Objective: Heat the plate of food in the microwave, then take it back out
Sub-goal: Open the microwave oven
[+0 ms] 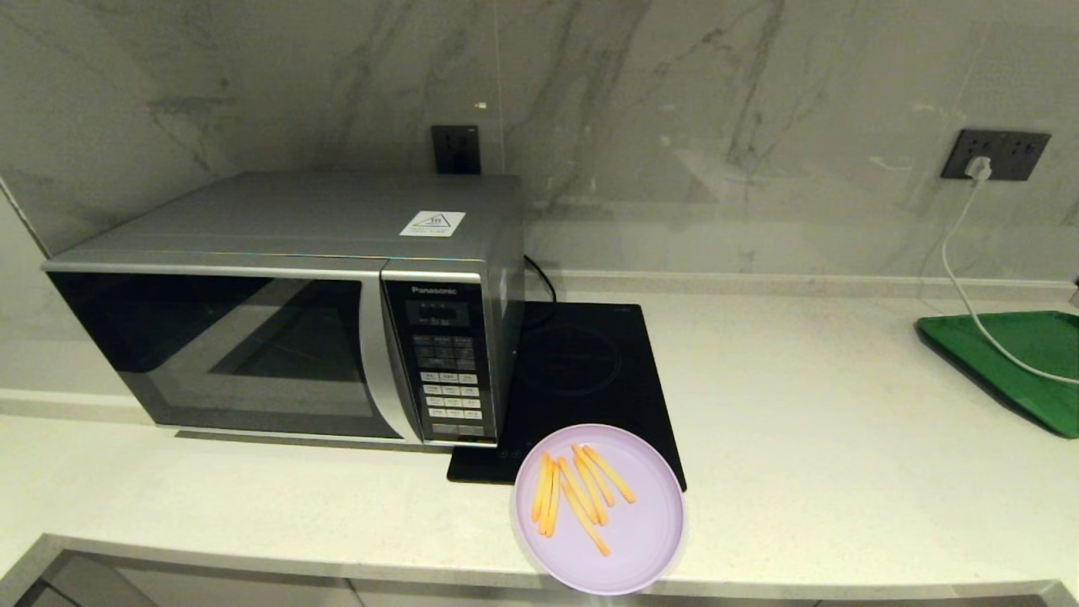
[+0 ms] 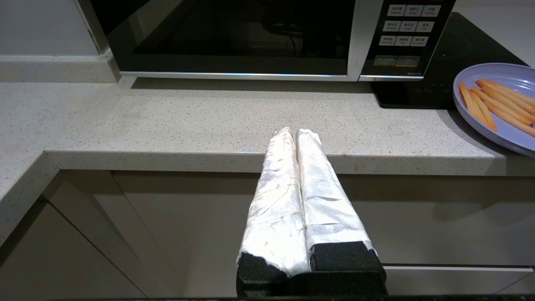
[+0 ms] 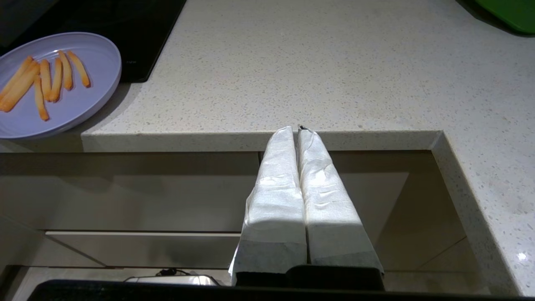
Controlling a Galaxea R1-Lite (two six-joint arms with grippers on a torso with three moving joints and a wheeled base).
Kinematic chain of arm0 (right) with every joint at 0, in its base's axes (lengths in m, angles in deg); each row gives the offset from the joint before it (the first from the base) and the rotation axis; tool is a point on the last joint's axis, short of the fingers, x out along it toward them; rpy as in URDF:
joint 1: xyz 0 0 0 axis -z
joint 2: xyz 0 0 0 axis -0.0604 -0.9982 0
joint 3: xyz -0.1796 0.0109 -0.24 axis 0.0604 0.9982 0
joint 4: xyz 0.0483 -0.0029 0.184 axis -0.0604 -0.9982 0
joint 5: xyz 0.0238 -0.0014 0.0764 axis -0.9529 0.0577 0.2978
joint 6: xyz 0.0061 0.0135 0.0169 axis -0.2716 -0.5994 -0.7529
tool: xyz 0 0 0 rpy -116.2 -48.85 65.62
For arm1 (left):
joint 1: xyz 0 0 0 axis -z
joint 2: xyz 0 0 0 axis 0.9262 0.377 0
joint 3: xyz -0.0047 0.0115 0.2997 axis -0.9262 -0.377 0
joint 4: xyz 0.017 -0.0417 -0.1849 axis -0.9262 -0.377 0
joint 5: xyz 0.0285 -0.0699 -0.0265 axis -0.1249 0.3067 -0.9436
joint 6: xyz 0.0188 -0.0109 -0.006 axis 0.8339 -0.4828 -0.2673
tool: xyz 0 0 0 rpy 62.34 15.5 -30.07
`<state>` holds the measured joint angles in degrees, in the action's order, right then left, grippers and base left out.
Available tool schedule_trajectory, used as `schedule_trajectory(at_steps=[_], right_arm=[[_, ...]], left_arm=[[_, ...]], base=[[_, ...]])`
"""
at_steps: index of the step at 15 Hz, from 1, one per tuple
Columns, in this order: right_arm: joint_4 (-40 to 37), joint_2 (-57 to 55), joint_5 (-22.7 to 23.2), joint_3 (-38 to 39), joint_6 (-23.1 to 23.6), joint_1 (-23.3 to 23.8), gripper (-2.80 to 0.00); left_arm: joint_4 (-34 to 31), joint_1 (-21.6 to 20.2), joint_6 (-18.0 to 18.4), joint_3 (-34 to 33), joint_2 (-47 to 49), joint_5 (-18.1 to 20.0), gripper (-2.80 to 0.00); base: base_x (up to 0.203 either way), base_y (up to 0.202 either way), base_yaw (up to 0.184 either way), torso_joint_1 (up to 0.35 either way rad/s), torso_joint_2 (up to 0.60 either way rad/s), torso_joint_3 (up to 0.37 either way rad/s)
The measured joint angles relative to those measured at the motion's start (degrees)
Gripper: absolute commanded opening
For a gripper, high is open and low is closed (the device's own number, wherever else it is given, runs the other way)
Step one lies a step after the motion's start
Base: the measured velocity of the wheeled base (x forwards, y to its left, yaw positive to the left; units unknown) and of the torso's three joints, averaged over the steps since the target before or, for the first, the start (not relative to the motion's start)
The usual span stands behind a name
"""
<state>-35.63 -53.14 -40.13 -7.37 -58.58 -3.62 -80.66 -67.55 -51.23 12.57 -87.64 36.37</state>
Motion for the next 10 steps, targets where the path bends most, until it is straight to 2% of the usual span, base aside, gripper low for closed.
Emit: schedule_trajectory(at_steps=[4, 6, 10], right_arm=[[0.02, 0.0, -0.01, 0.0, 0.13, 0.0, -2.8], [-0.03, 0.0, -0.01, -0.02, 0.13, 0.02, -2.8], [-0.02, 0.0, 0.01, -0.02, 0.14, 0.05, -2.8]], left_arm=[[-0.02, -0.06, -0.77, 0.0, 0.0, -0.7, -2.8], [-2.14, 0.02, -1.22, 0.53, 0.0, -0.8, -2.8], [-4.11, 0.0, -4.21, 3.37, 0.0, -1.17, -2.8]], base=[[0.0, 0.0, 0.0, 0.0, 0.0, 0.0], [0.0, 0.0, 0.0, 0.0, 0.0, 0.0], [0.0, 0.0, 0.0, 0.0, 0.0, 0.0]])
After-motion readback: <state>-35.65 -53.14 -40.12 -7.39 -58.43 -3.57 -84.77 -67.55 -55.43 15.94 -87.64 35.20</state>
